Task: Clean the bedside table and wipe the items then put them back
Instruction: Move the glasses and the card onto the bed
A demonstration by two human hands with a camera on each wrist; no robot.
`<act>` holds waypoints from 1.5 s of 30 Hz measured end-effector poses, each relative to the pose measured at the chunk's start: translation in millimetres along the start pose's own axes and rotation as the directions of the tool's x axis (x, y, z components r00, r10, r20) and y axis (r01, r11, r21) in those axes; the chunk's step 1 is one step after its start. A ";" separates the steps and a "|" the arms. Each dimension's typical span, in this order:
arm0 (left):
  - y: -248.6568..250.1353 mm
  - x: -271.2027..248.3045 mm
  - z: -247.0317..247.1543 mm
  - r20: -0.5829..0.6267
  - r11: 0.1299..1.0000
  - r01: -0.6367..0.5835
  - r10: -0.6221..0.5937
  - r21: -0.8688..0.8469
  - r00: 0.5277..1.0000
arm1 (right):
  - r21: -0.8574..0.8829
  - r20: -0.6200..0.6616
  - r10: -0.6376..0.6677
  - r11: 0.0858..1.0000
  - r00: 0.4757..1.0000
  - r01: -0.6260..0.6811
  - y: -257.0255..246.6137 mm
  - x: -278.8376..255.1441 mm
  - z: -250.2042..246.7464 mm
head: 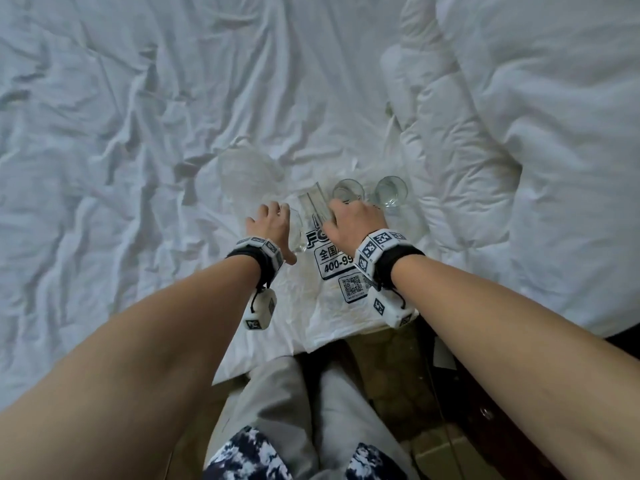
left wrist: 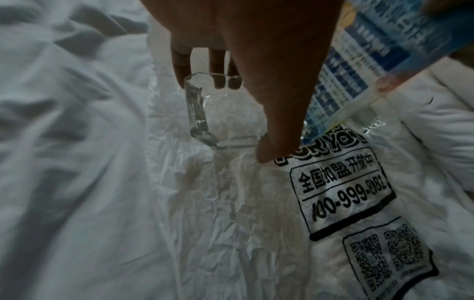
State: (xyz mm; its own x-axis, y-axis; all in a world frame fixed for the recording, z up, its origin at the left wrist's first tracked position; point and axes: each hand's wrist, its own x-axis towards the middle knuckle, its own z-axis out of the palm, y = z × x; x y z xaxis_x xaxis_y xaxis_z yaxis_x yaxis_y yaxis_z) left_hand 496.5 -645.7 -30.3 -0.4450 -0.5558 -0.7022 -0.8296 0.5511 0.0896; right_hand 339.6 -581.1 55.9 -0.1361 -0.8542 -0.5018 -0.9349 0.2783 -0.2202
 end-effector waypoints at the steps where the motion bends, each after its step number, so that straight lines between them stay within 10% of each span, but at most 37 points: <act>1: 1.6 3.8 3.6 0.001 1.000 -0.003 0.003 -0.001 1.000 | 0.024 0.001 0.004 1.000 1.000 -0.004 0.7 0.6 1.2; 23: -7.0 17.2 13.7 -0.028 0.998 -0.059 0.060 0.031 0.998 | 0.166 0.050 0.170 0.970 0.984 -0.176 16.8 -10.3 13.9; 45: 64.3 -139.1 -188.2 -0.147 0.942 -0.282 0.310 0.184 0.939 | 0.120 -0.016 0.324 0.940 0.946 -0.320 36.0 -164.0 -113.7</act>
State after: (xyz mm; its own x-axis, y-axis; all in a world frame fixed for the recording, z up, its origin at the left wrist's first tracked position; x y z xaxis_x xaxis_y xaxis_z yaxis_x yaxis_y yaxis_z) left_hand 441.6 -650.1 206.0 -0.7245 -0.4432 -0.5279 -0.5941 0.7898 0.1524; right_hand 291.0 -480.9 225.4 -0.4367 -0.7250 -0.5326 -0.7961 0.5872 -0.1465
